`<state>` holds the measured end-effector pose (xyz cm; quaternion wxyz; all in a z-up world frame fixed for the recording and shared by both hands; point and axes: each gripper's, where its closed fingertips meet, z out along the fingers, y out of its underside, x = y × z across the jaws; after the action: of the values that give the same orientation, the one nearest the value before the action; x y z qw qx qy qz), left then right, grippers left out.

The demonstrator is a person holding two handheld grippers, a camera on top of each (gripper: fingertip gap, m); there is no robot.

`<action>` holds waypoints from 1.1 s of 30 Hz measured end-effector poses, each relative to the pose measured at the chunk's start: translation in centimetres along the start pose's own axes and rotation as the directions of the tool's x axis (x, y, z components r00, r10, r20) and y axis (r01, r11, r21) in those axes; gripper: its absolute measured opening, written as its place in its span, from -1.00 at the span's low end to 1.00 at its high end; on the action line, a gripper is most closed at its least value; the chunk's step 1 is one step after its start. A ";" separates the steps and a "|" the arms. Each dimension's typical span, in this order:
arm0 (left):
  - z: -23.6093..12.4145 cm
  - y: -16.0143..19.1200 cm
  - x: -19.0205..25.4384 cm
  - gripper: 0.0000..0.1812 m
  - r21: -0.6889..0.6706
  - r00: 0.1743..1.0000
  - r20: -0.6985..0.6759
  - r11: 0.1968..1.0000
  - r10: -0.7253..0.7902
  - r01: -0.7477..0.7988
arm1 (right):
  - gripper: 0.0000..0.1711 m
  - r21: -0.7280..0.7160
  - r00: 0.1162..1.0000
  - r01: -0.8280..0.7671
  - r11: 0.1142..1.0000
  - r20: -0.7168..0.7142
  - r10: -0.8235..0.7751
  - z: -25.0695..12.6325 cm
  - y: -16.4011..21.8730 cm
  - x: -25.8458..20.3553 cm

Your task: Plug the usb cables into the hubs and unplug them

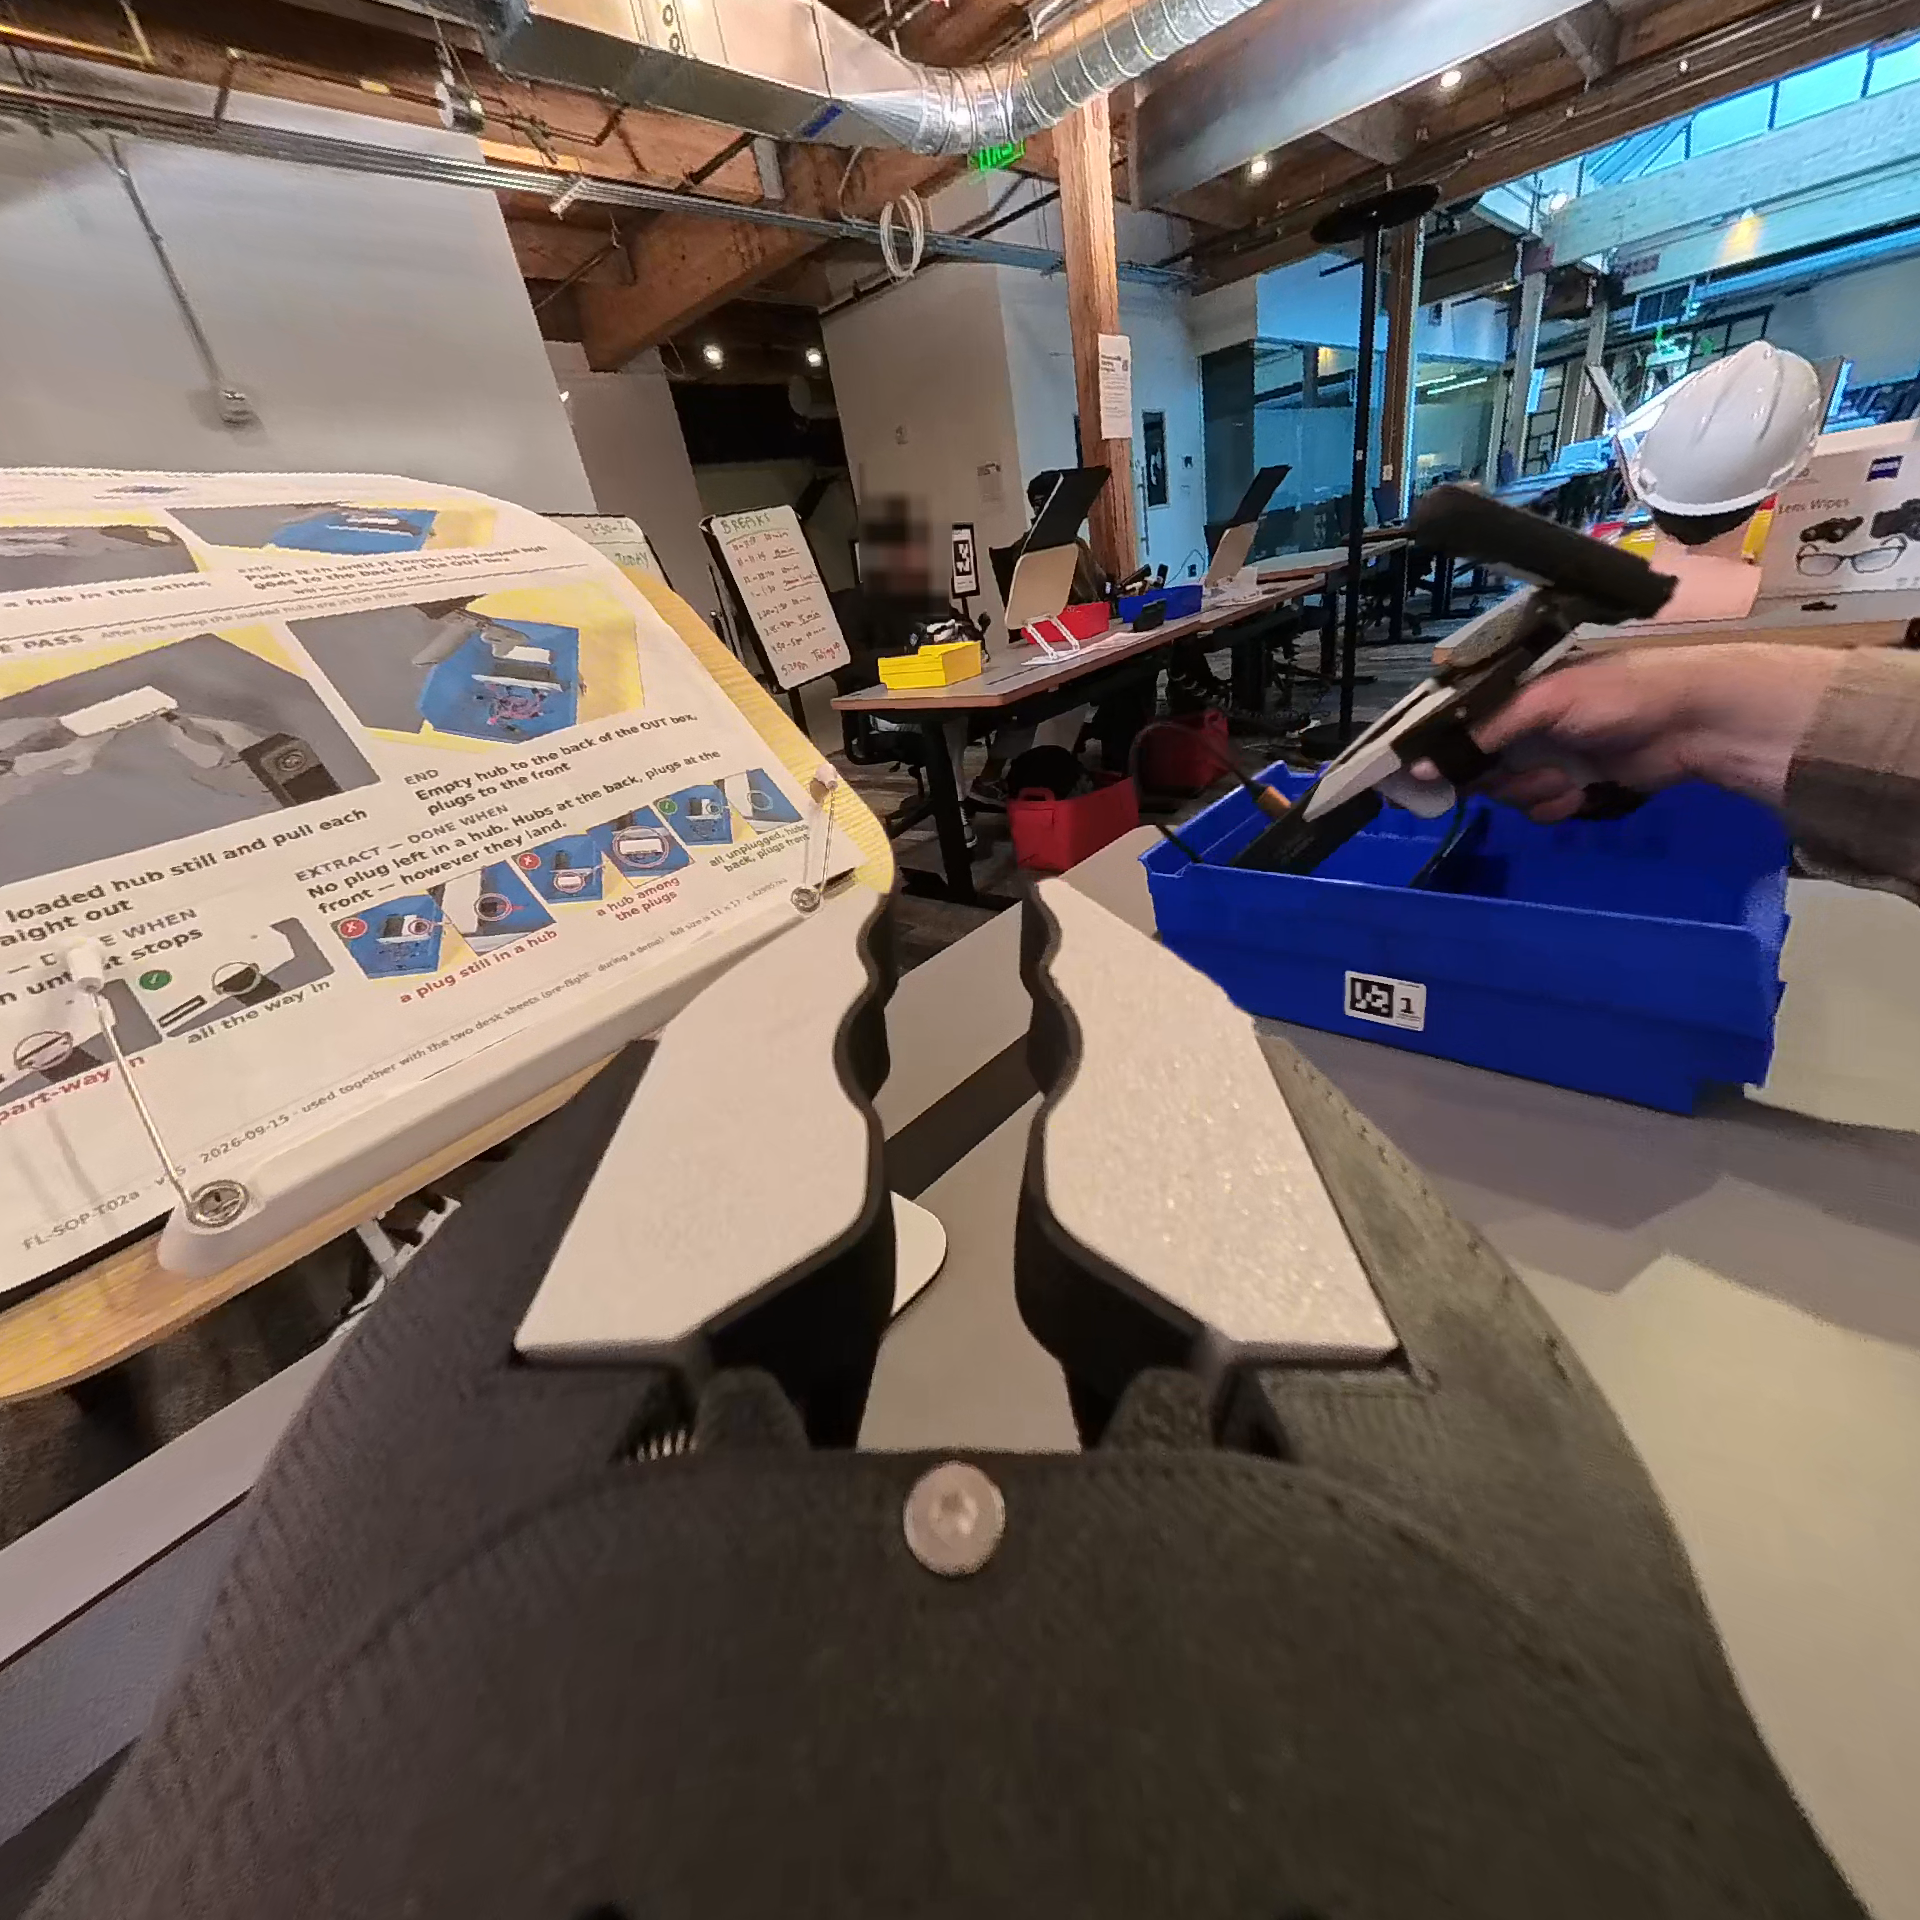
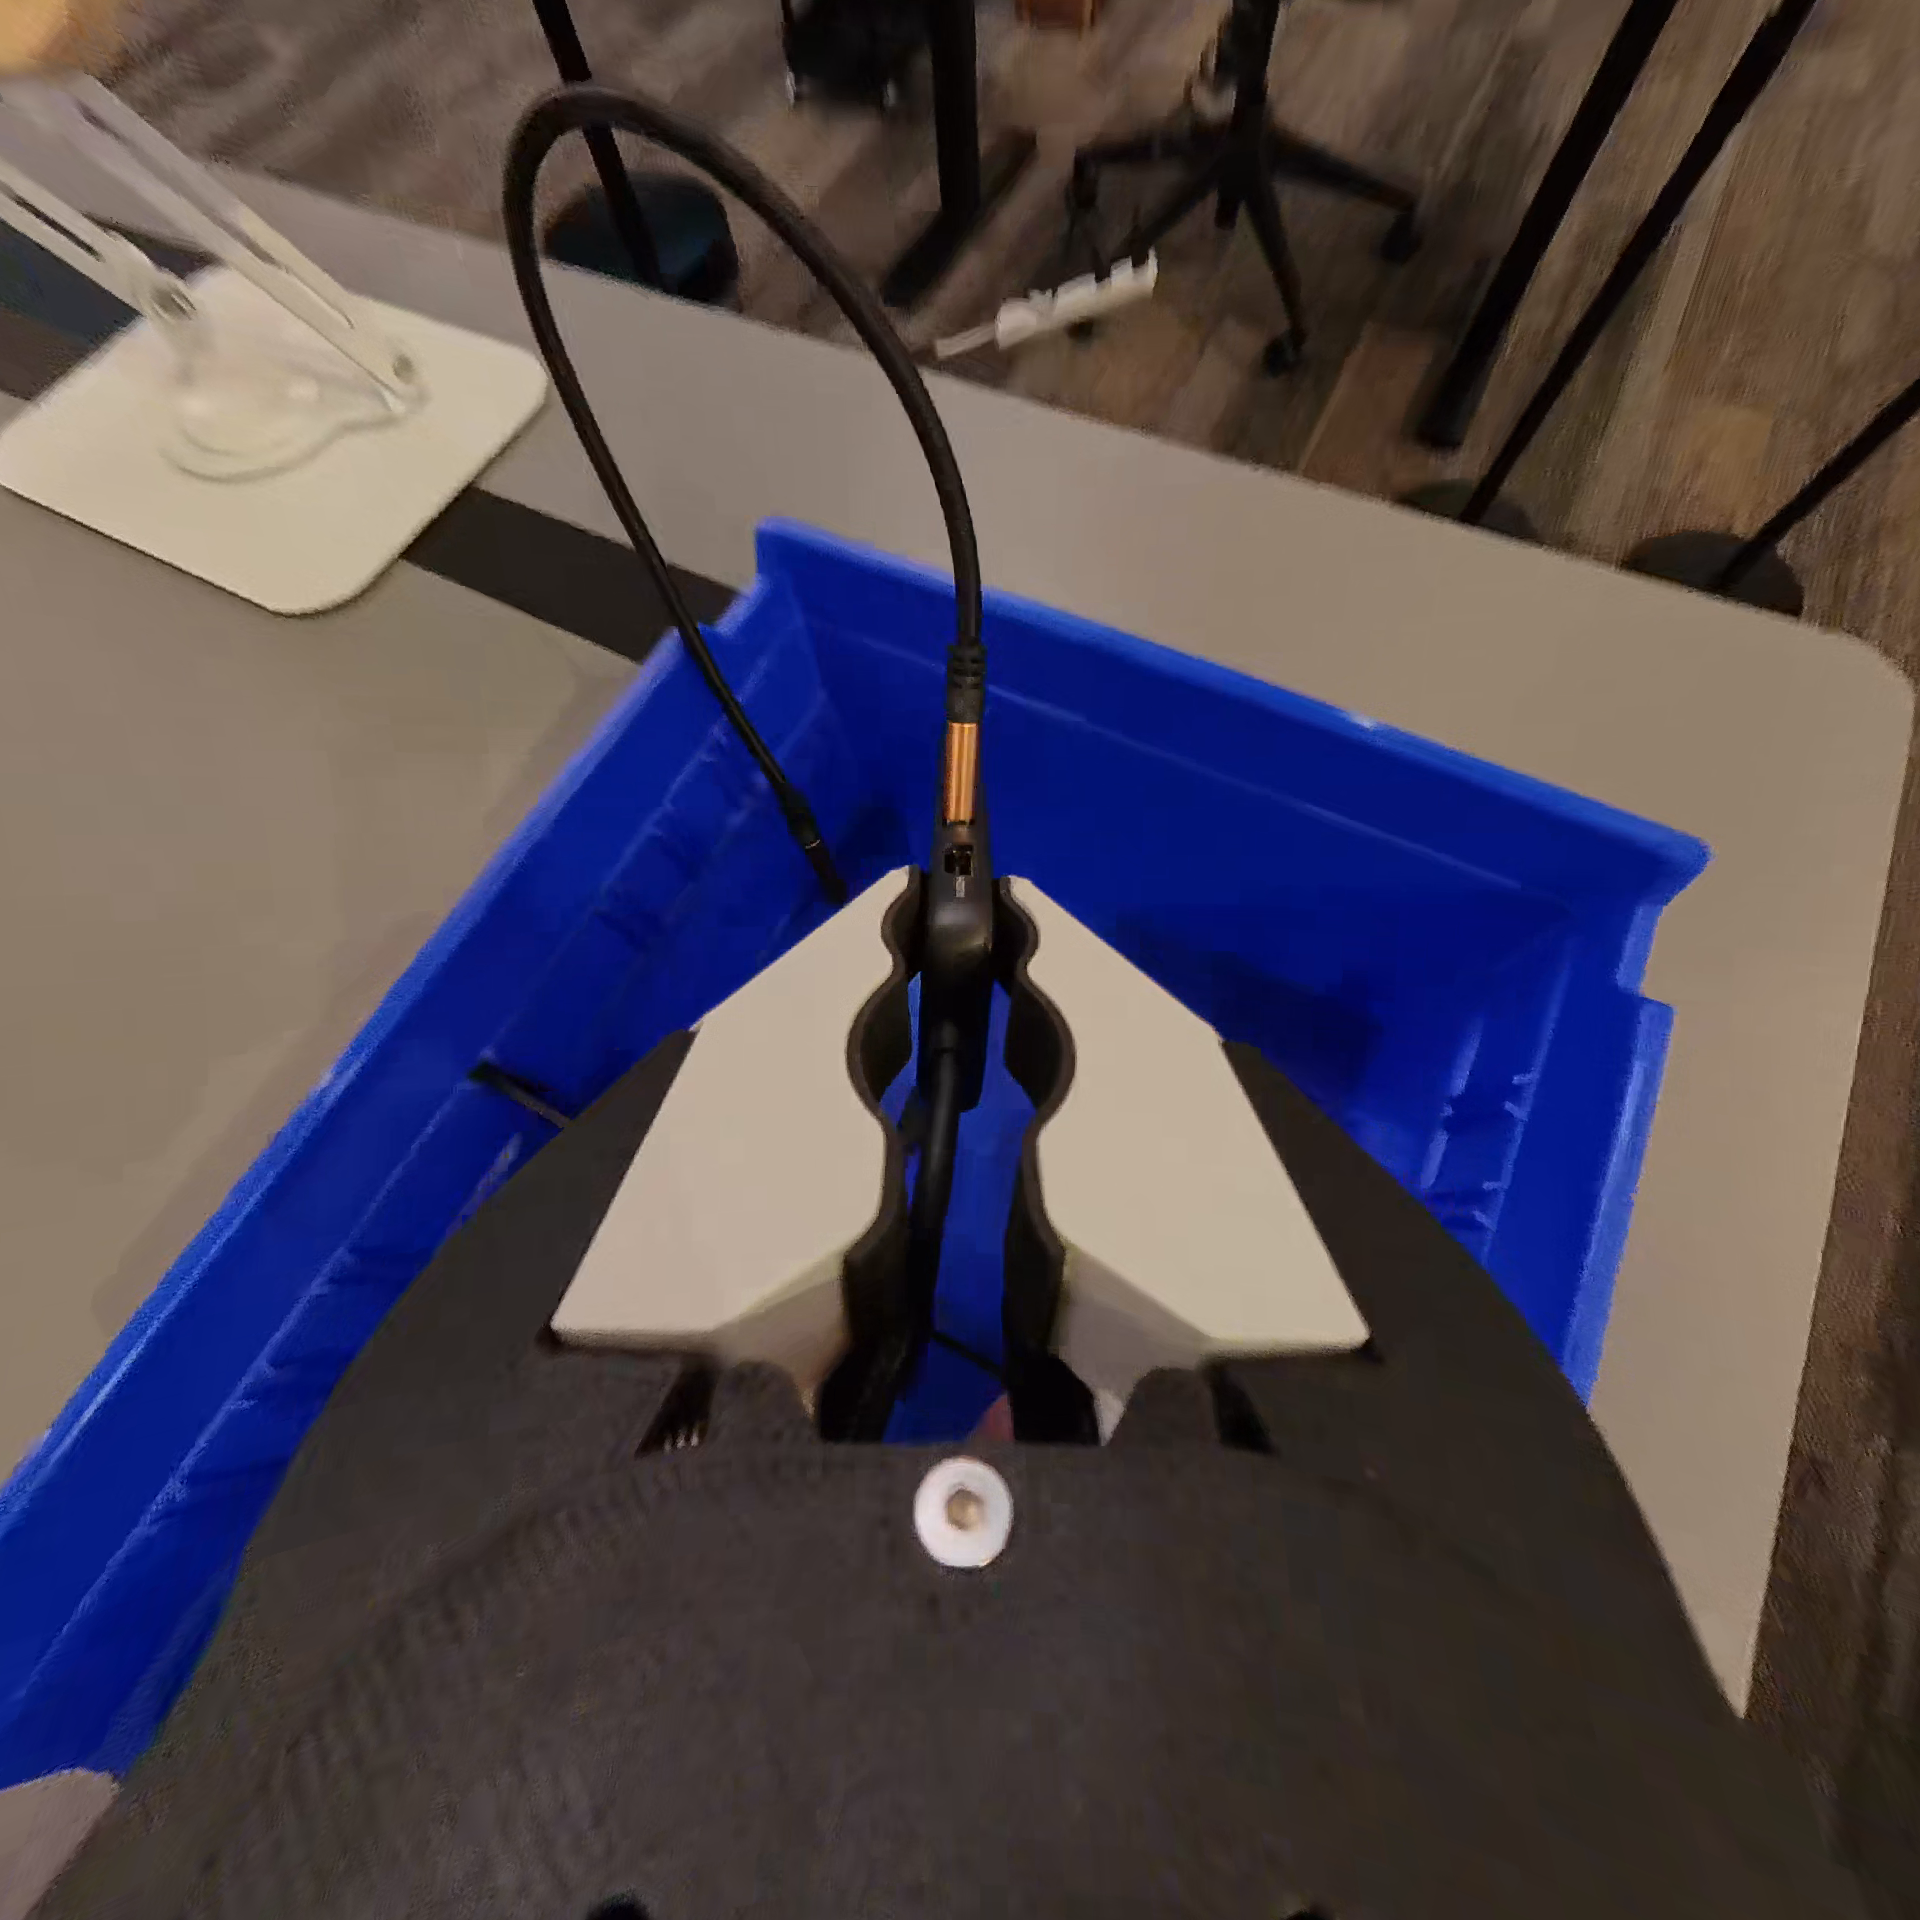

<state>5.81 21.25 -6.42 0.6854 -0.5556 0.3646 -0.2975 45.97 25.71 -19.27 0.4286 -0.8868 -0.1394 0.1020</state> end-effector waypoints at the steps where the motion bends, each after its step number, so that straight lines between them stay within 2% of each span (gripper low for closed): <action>1: 0.0 0.0 0.1 -0.76 -0.001 1.000 -0.002 1.000 0.004 -0.004 | -0.88 -0.043 1.000 0.002 0.999 -0.015 -0.003 0.4 0.5 0.3; 8: 0.2 0.4 0.2 -0.76 -0.012 1.000 -0.010 1.000 0.009 -0.010 | -0.85 -0.256 0.995 0.048 0.966 -0.073 -0.069 1.5 1.9 1.6; 11: 0.2 0.6 0.3 -0.76 -0.016 1.000 -0.013 1.000 0.014 -0.014 | -0.70 -0.355 0.982 0.092 0.930 -0.123 -0.144 1.5 3.0 2.9; 18: 0.3 0.7 0.3 -0.75 -0.022 1.000 -0.018 1.000 0.017 -0.018 | -0.53 -0.436 0.923 0.186 0.880 -0.229 -0.309 -1.6 1.4 4.4; 23: 0.4 0.8 0.8 -0.75 -0.026 0.999 -0.022 0.999 0.038 -0.039 | -0.54 -0.440 0.853 0.245 0.864 -0.326 -0.408 -4.3 -1.0 4.7; 27: 0.4 0.4 1.2 -0.75 -0.028 0.996 -0.022 0.996 0.088 -0.088 | -0.62 -0.368 0.803 0.338 0.866 -0.368 -0.470 -6.1 -4.0 1.4; 33: 0.2 -0.5 1.5 -0.75 -0.024 0.987 -0.007 0.987 0.161 -0.161 | -0.62 -0.170 0.763 0.539 0.825 -0.316 -0.564 -7.3 -8.5 -9.2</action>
<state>6.79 20.00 -6.19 0.6996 -0.5319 0.4135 -0.2381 38.13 22.35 -7.53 0.4266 -0.8241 -0.3182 -0.1938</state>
